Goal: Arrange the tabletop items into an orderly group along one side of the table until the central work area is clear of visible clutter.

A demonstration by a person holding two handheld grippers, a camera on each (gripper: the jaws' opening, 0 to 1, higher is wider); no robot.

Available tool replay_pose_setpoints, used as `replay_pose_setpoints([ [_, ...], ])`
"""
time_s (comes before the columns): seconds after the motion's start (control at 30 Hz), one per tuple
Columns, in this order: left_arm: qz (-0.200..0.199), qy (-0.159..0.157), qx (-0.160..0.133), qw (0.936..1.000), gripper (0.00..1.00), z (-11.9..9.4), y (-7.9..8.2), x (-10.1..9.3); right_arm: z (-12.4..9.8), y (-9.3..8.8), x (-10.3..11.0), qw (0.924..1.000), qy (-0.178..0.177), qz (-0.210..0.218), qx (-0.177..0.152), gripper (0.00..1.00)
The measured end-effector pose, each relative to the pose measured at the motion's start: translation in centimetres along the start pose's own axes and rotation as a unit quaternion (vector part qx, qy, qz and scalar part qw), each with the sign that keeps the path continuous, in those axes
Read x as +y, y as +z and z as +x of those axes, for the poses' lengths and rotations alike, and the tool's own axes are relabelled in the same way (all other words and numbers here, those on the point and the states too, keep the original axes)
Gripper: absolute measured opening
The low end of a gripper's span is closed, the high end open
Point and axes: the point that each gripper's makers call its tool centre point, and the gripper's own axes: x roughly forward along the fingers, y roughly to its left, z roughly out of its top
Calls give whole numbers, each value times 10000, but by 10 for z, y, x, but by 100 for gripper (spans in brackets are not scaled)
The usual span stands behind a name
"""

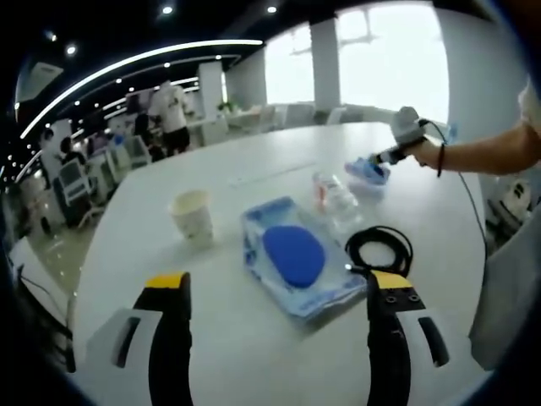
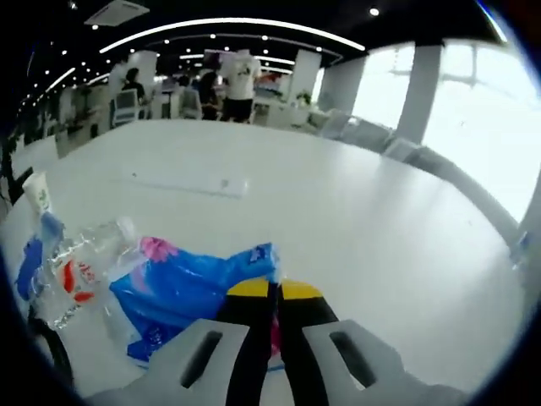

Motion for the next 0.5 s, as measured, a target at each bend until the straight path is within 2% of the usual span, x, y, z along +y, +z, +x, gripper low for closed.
replay_pose_setpoints([
  [0.17,1,-2,16,10000,83,0,-1,0,4,-2,-6,9992,-198,310,130,2],
  [0.5,10,-8,41,10000,82,0,-2,0,12,-10,-9,9960,-612,466,454,2],
])
